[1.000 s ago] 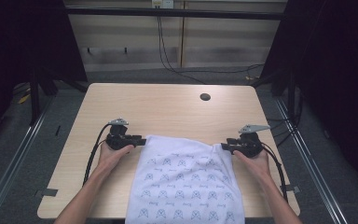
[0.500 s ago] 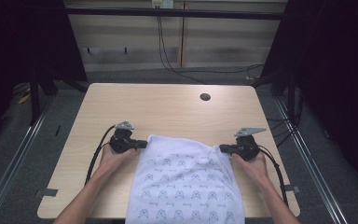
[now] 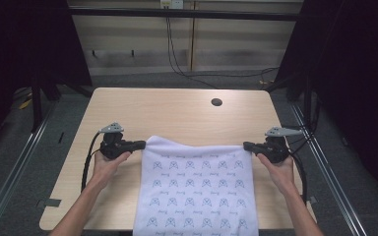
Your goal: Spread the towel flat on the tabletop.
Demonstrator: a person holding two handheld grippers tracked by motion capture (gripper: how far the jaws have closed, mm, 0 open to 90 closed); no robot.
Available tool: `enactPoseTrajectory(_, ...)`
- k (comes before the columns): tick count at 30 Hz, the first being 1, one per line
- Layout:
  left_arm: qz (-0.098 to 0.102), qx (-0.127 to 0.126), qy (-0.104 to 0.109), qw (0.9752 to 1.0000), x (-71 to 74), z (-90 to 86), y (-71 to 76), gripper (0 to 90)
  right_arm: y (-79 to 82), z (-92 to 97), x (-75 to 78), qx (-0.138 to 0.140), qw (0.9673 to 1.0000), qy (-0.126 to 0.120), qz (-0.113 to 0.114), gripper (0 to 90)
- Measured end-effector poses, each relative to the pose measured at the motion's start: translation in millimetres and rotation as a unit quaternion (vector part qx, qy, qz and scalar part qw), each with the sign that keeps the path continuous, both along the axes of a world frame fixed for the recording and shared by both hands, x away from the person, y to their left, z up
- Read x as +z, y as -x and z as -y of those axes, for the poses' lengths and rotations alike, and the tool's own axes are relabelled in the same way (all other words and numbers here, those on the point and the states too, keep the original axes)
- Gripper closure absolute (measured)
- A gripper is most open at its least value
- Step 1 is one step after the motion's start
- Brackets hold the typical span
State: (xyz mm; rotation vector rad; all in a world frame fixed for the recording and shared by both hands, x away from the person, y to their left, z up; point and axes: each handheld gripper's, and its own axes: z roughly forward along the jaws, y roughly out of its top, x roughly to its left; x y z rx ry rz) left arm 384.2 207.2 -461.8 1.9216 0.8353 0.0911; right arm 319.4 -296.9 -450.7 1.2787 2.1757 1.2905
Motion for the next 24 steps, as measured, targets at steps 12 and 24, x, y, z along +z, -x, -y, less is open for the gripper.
enactPoseTrajectory(12, 0.031, 0.092, 0.016, 0.9951, 34.7, -5.7, -40.9, 71.3, -60.2, -9.0, 54.1, -0.044, 0.9971, 0.002, 0.061, 74.2)
enactPoseTrajectory(24, -0.02, 0.011, -0.037, 0.999, -14.1, 1.6, -9.5, 65.0, -36.7, -22.2, 2.6, 0.013, 0.9992, 0.038, -0.005, 64.0)
